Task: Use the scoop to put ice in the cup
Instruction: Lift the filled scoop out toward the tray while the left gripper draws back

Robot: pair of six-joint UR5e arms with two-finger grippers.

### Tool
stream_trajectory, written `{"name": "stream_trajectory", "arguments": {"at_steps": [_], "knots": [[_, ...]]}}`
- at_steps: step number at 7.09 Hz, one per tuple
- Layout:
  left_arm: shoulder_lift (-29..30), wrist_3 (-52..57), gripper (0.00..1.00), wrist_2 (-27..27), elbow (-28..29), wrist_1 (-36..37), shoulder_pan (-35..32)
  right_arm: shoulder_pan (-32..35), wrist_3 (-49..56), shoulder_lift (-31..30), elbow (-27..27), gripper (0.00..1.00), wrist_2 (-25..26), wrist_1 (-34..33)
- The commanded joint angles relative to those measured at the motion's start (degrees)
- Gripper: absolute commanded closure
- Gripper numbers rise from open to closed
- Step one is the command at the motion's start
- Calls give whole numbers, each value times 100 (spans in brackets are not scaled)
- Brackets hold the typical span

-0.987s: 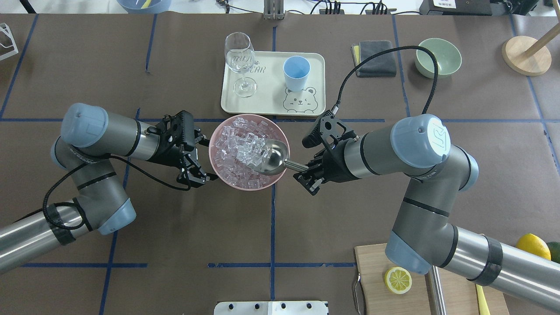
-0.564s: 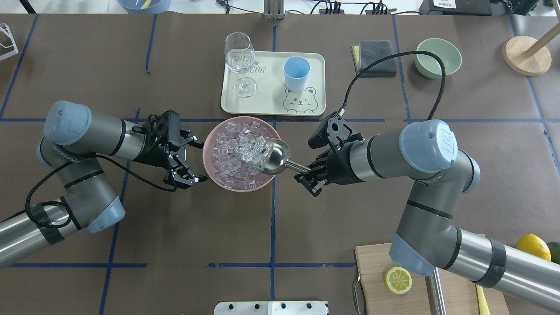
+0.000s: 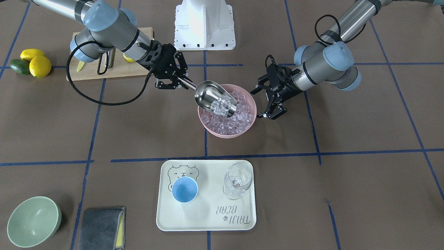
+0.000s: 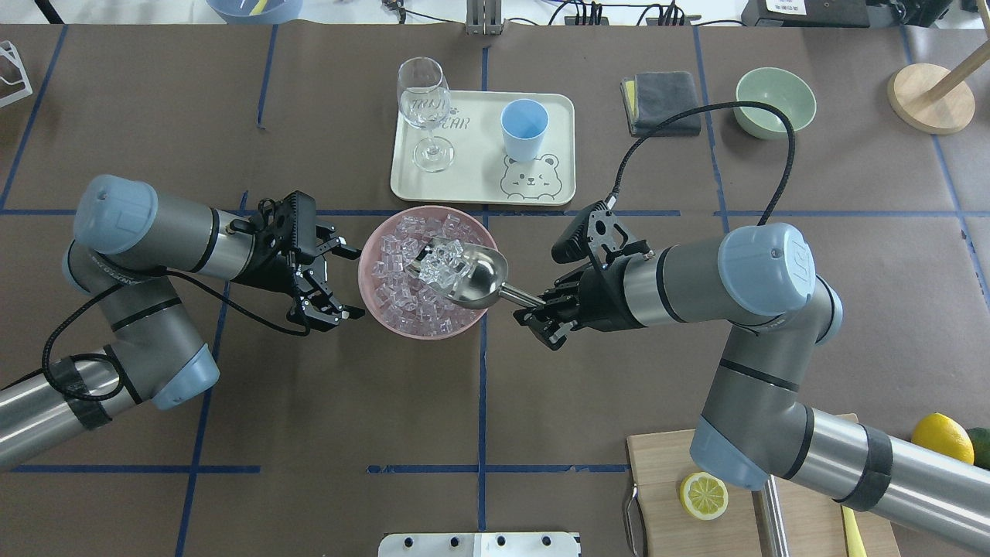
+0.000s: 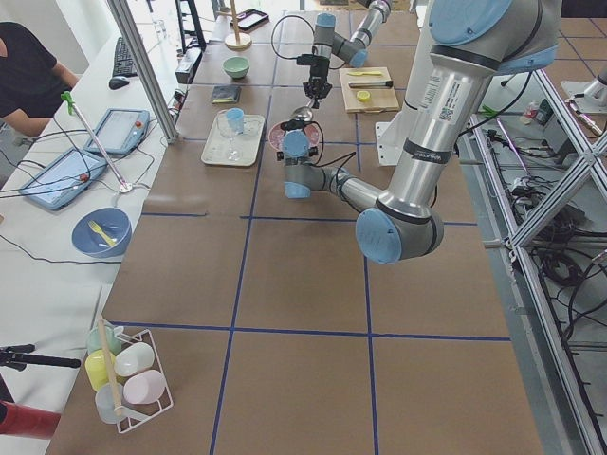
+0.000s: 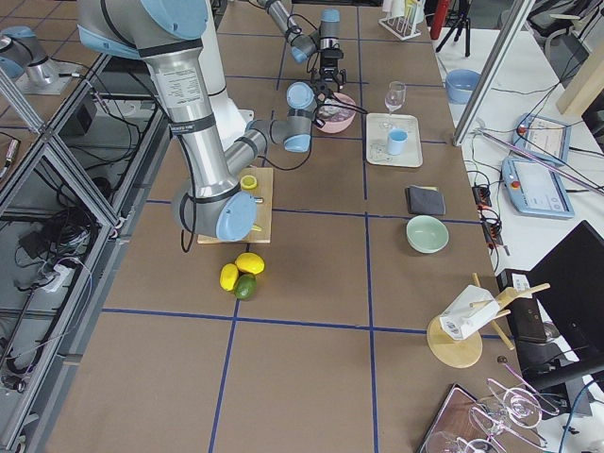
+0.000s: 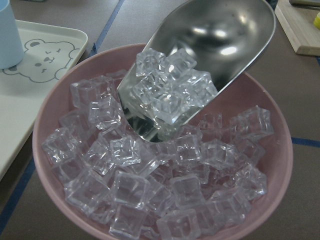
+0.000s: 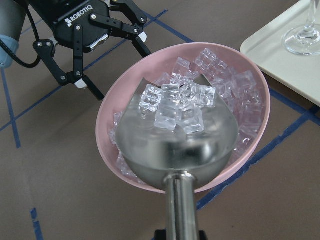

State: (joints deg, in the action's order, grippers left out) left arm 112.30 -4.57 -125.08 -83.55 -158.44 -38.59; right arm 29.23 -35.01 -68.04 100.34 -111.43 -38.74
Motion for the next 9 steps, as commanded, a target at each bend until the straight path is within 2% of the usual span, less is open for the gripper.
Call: {"name": "stream_trajectory", "arguments": {"at_steps": [1, 4, 6, 7, 9], "knots": [[-6, 0, 0, -16, -3, 6, -105, 3, -155, -104, -5, 100, 51, 419], [-233, 0, 0, -33, -20, 6, -385, 239, -322, -87, 39, 100, 463, 490], [-357, 0, 0, -409, -20, 24, -693, 696, -523, -95, 30, 100, 638, 420], [-410, 0, 0, -446, -20, 15, -746, 724, -724, -96, -40, 100, 1049, 341], [-419, -9, 0, -447, -20, 24, -756, 724, -900, -52, -84, 100, 1526, -306]]}}
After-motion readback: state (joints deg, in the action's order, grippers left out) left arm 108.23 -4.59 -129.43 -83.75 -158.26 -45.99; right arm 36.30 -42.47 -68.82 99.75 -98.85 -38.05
